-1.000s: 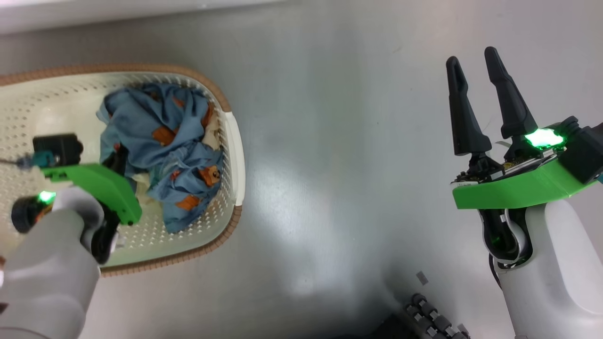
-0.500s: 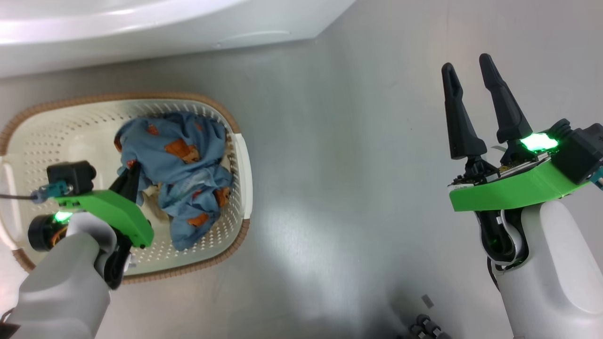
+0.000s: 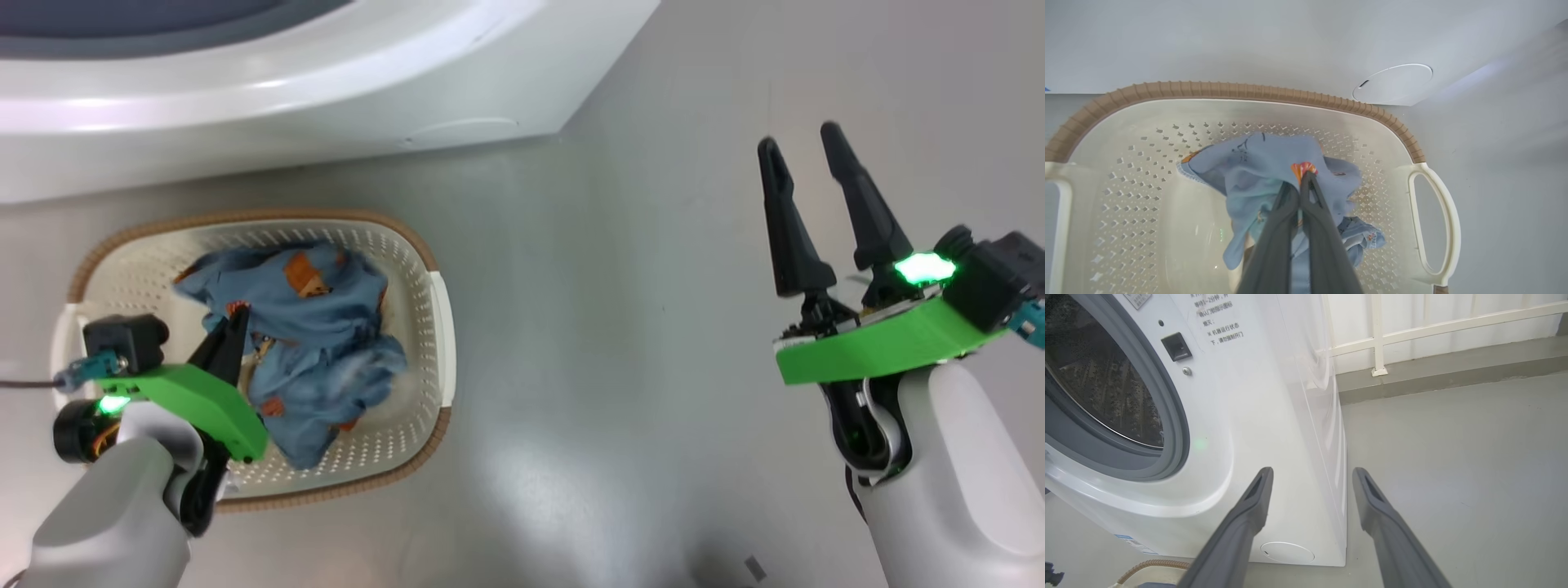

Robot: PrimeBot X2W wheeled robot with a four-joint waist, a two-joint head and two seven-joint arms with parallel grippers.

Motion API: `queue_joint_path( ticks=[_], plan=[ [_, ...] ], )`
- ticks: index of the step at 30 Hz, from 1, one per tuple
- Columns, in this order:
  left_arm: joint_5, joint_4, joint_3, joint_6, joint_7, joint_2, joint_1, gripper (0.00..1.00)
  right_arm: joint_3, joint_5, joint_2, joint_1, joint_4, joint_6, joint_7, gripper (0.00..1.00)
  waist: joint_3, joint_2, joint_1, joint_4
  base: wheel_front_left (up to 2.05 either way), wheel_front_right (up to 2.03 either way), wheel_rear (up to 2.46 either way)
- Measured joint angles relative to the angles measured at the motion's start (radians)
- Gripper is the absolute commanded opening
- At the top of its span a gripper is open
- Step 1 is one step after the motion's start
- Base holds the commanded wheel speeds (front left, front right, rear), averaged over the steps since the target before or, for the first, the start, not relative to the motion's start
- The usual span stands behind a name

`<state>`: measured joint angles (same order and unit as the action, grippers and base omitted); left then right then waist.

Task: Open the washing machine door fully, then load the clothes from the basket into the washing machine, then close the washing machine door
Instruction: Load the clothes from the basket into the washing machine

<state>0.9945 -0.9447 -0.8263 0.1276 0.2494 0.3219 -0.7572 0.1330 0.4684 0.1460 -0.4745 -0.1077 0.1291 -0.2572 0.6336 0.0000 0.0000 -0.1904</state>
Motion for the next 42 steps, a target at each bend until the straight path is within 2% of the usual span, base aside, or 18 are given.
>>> queue_joint_path(
  ticks=[9,18,27,42],
  plan=[
    [-0.151,0.141,0.149,-0.002,0.000,-0.006,0.124,0.00,0.011,0.001,0.014,0.028,-0.020,0.000,0.000,1.00,-0.089,0.0000,0.0000,0.025,0.00,0.00,0.00],
    [-0.269,0.313,0.271,-0.036,0.000,-0.018,0.274,0.00,0.020,0.010,0.025,0.071,-0.047,0.000,0.000,1.00,-0.194,0.0000,0.0000,0.043,0.00,0.00,0.00],
    [-0.337,0.457,0.343,-0.058,0.000,-0.027,0.381,0.00,0.019,0.012,0.043,0.110,-0.062,0.000,0.000,1.00,-0.290,0.0000,0.0000,0.066,0.00,0.00,0.00],
    [-0.402,0.690,0.409,-0.127,0.000,-0.029,0.536,0.00,0.017,0.020,0.048,0.181,-0.086,0.000,0.000,1.00,-0.431,0.0000,0.0000,0.097,0.00,0.00,0.00]
  ],
)
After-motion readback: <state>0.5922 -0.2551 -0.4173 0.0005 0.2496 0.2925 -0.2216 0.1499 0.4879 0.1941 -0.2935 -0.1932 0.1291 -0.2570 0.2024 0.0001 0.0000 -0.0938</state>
